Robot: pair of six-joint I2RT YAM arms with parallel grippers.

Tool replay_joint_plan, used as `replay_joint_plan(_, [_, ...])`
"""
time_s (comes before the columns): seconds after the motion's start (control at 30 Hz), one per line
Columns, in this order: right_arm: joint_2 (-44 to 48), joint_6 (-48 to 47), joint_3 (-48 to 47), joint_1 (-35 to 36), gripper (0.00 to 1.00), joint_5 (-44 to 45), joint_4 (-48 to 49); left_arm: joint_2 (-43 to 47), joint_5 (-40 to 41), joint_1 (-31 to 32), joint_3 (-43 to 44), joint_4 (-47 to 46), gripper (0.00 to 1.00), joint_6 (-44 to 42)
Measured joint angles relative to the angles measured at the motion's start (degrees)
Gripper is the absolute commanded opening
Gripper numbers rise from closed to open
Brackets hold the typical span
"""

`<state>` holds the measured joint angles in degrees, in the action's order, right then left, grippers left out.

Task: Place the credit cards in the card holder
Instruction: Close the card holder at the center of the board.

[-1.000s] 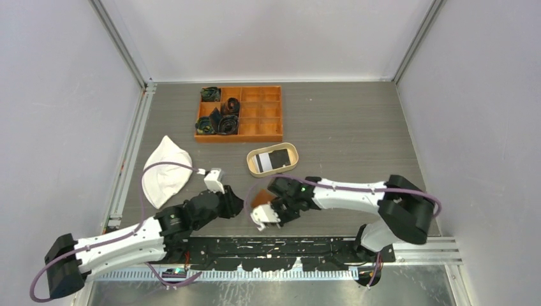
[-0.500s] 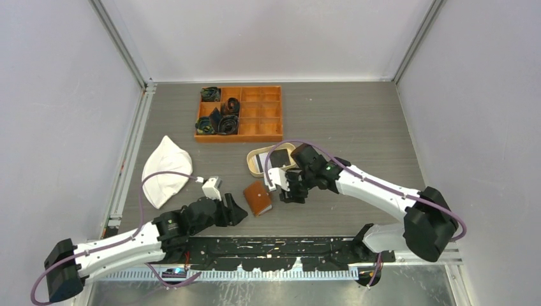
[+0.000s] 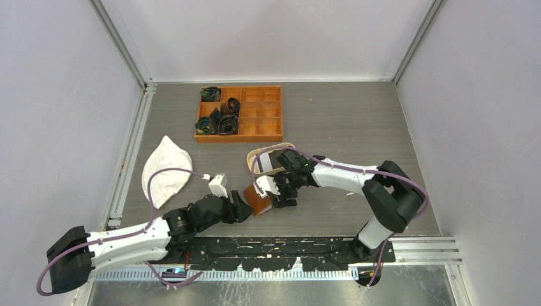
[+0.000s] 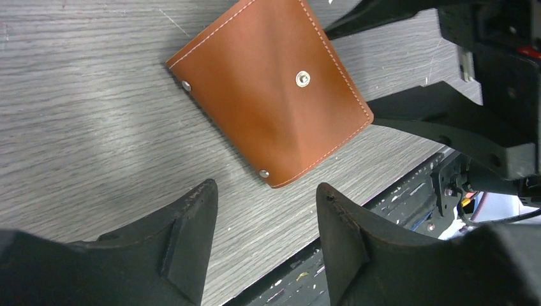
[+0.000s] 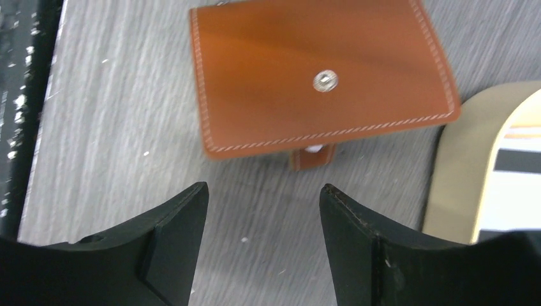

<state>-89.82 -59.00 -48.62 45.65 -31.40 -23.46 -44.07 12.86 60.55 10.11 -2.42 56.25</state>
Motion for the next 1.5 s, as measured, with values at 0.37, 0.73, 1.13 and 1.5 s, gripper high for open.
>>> replay_joint_plan(0.37, [-6.12, -2.67, -6.58, 0.00, 0.57, -5.33, 0.61, 2.03, 1.99, -0.22, 0.04, 0.07, 0.55, -1.81])
replay_joint_plan(0.73, [-7.67, -7.13, -8.33, 0.15, 0.28, -8.83, -5.01, -5.27, 2.12, -0.59, 2.97, -1.55, 0.54, -4.39])
replay_joint_plan(1.13, [-7.67, -8.55, -8.37, -0.35, 0.18, -8.68, -6.34, -12.24, 1.44, -0.66, 6.86, -3.89, 0.54, -6.19])
replay_joint_plan(1.5, [-7.52, -8.70, -8.37, -3.30, 0.18, -8.79, -7.50, -22.45, 0.46, -2.67, 12.74, -4.26, 0.54, -7.89])
